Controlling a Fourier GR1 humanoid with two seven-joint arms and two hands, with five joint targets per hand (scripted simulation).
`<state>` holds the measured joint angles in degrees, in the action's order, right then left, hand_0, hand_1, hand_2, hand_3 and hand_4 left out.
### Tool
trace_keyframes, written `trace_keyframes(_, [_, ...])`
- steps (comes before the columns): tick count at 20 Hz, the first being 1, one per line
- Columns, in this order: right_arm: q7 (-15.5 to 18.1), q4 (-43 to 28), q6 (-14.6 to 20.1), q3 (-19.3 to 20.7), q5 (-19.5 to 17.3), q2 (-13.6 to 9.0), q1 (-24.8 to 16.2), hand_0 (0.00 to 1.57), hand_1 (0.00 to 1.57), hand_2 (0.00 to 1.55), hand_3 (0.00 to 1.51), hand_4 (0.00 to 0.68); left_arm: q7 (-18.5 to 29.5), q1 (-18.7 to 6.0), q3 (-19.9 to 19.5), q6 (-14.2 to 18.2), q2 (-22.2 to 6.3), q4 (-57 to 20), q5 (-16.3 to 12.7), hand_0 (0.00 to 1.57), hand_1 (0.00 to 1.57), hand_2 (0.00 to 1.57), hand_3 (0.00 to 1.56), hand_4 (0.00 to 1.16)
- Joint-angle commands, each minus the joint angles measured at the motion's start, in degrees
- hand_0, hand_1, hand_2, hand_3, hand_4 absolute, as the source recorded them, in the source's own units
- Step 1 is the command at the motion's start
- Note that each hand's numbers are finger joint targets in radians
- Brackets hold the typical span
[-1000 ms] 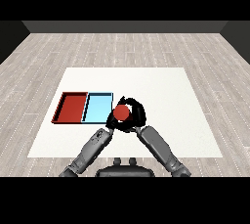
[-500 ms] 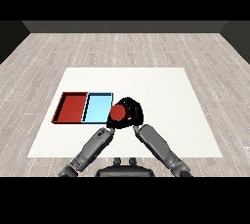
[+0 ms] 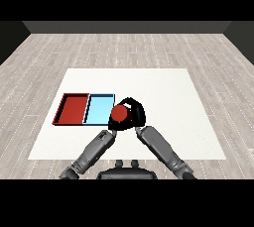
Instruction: Pick the red can and put it in the red box
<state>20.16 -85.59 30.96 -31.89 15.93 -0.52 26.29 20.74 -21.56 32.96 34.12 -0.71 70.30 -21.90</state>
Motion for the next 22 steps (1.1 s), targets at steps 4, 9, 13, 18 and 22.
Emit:
trace_keyframes(4, [-3.7,-0.8,0.0,-1.2,-1.3,-1.2,-2.9,0.92,0.92,0.93,0.53,0.0,6.9,-0.4,-2.4,-1.3,0.7,0.5,-0.8,1.57,1.57,1.57,1.51,1.15])
trace_keyframes(9, [-7.3,0.6,-0.5,0.3,-5.7,0.5,-1.2,0.0,0.0,0.0,0.0,0.0,6.0,-1.2,-3.0,-1.6,0.7,0.7,0.2,1.57,1.57,1.57,1.51,1.15])
trace_keyframes(13, [-10.5,0.3,-1.9,2.0,-5.6,0.5,0.8,0.0,0.0,0.0,0.0,0.0,11.5,-3.5,-5.5,-2.7,0.7,-6.2,-3.2,1.57,1.57,1.57,1.5,1.14])
trace_keyframes(18, [-8.2,-0.9,-3.1,3.6,-6.2,0.5,-4.7,0.0,0.0,0.0,0.0,0.0,4.5,-2.1,-2.5,2.0,0.7,0.6,0.7,1.57,1.57,1.57,1.5,1.14])
trace_keyframes(22, [-9.2,-2.2,-3.7,4.8,-6.9,0.5,-3.0,0.0,0.0,0.0,0.0,0.0,4.3,2.7,-1.0,2.3,0.7,4.2,4.8,1.57,1.57,1.57,1.48,1.13])
